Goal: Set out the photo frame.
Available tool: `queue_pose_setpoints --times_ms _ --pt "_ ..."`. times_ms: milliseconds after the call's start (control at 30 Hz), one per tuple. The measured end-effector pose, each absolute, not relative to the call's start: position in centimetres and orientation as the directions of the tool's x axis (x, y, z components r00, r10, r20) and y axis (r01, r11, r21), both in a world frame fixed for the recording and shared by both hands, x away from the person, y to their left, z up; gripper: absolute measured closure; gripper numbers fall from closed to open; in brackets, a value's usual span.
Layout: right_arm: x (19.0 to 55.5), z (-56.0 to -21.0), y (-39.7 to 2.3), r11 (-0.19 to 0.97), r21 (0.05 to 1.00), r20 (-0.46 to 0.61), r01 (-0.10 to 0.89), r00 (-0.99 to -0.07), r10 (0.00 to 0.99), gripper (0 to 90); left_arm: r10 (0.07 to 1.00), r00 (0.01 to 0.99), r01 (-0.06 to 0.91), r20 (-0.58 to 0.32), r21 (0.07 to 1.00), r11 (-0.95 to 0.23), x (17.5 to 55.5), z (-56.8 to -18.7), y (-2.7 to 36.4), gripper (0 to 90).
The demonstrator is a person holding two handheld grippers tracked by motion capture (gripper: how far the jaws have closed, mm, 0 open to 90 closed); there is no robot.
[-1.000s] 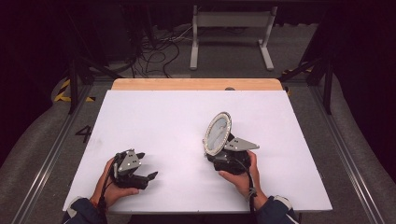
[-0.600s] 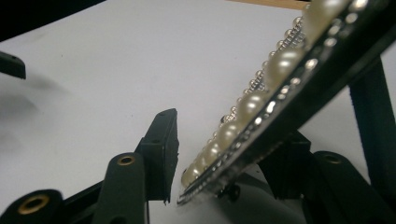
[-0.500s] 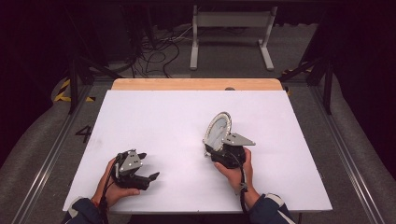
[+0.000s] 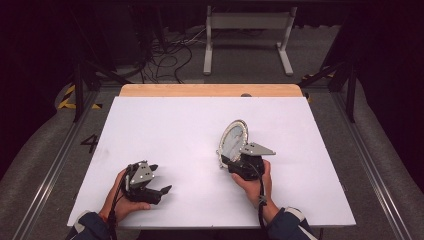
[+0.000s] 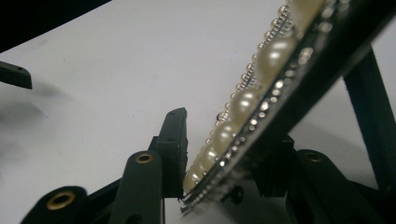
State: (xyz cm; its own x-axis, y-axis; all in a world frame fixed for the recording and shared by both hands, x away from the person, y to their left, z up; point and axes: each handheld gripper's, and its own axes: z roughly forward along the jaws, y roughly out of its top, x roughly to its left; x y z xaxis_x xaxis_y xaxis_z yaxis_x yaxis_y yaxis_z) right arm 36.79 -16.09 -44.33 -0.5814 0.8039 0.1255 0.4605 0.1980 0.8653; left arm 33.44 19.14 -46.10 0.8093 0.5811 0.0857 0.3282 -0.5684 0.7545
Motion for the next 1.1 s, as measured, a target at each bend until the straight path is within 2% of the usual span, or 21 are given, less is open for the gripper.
queue_pose_setpoints --times_ms 367,433,533,600,867,1100 --pt "36.6 -44.3 -16.8 0.205 0.861 0.143 0.466 -0.608 0.781 65.2 0.58 0.811 0.327 0.073 0.766 -0.553 33.4 -45.9 19.3 16.2" --pt "36.4 -44.3 -16.7 0.19 0.875 0.132 0.446 -0.595 0.793 61.3 0.583 0.81 0.33 0.069 0.768 -0.549 33.4 -45.9 19.3 16.3" --pt "36.4 -44.3 -16.5 0.175 0.886 0.127 0.429 -0.588 0.799 59.9 0.582 0.81 0.329 0.069 0.768 -0.549 33.4 -45.8 19.3 16.3" --pt "36.5 -44.5 -16.3 0.172 0.887 0.123 0.429 -0.578 0.807 63.8 0.584 0.809 0.33 0.068 0.771 -0.546 33.5 -45.8 19.4 16.3" --pt "36.8 -44.5 -16.6 0.171 0.88 0.144 0.444 -0.592 0.793 65.0 0.582 0.81 0.329 0.073 0.765 -0.553 33.5 -45.9 19.3 16.3" --pt "36.9 -44.4 -17.5 0.177 0.868 0.178 0.464 -0.623 0.762 72.9 0.585 0.808 0.33 0.076 0.763 -0.555 33.5 -45.9 19.4 16.4"
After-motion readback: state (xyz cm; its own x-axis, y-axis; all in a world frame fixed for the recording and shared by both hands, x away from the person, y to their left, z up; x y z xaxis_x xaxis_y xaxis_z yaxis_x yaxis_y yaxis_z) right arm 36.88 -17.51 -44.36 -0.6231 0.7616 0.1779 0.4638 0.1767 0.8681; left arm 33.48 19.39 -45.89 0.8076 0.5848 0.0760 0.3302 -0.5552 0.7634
